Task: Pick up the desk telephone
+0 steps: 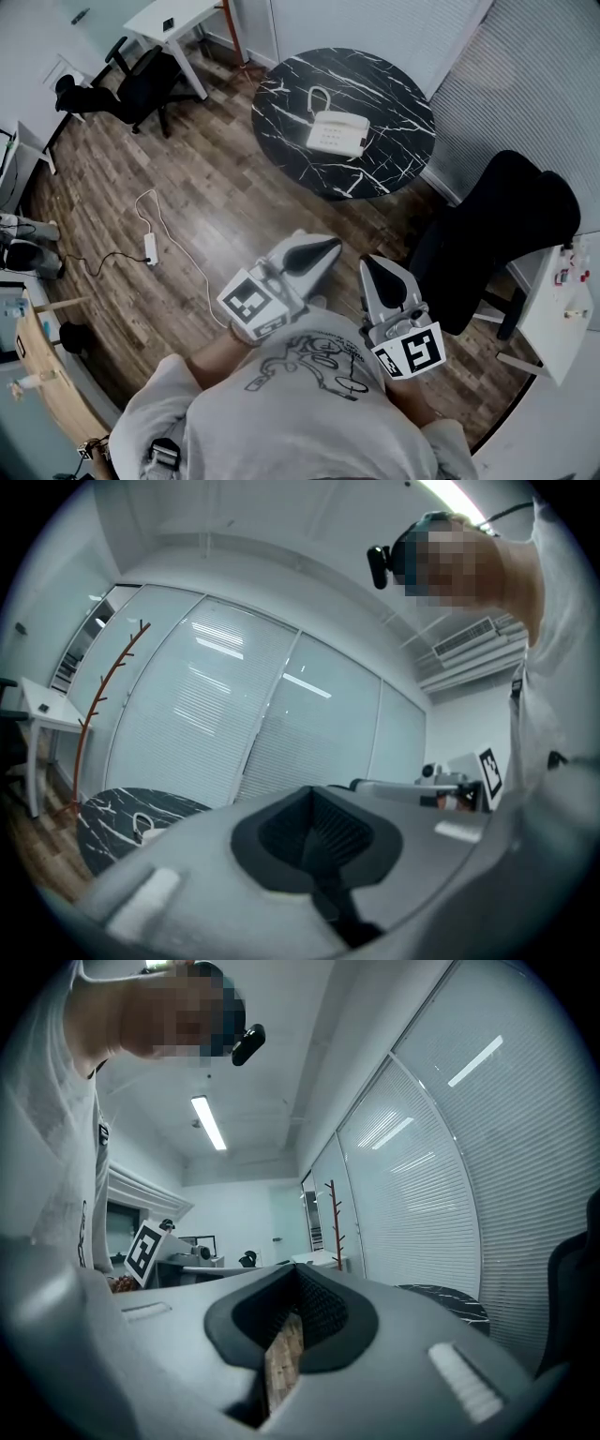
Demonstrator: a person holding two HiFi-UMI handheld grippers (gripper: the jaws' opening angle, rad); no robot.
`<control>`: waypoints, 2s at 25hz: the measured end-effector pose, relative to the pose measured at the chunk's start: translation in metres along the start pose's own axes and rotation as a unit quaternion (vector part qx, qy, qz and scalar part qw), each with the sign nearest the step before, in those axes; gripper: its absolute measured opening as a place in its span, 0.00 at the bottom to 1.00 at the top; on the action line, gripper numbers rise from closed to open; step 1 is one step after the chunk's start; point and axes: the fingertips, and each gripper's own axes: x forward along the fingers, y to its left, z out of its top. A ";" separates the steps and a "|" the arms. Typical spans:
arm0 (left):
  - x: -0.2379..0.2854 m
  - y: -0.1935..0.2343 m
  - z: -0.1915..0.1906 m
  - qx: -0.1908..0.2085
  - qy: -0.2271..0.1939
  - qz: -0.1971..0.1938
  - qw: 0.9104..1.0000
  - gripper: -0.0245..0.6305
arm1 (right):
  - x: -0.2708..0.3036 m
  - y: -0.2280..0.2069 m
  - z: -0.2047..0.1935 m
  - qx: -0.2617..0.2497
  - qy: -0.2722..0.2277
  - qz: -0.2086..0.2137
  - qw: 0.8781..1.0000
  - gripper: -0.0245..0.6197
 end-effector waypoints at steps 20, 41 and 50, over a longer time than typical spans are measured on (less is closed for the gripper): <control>0.060 0.164 0.032 -0.022 0.010 -0.008 1.000 0.04 | 0.152 -0.088 0.003 0.011 0.022 -0.013 1.000 0.05; 0.097 0.325 0.078 -0.039 0.012 -0.026 0.999 0.04 | 0.307 -0.153 0.019 -0.001 0.031 -0.033 0.999 0.05; 0.109 0.352 0.074 -0.049 0.017 -0.025 0.998 0.04 | 0.330 -0.171 0.013 0.007 0.038 -0.032 0.999 0.05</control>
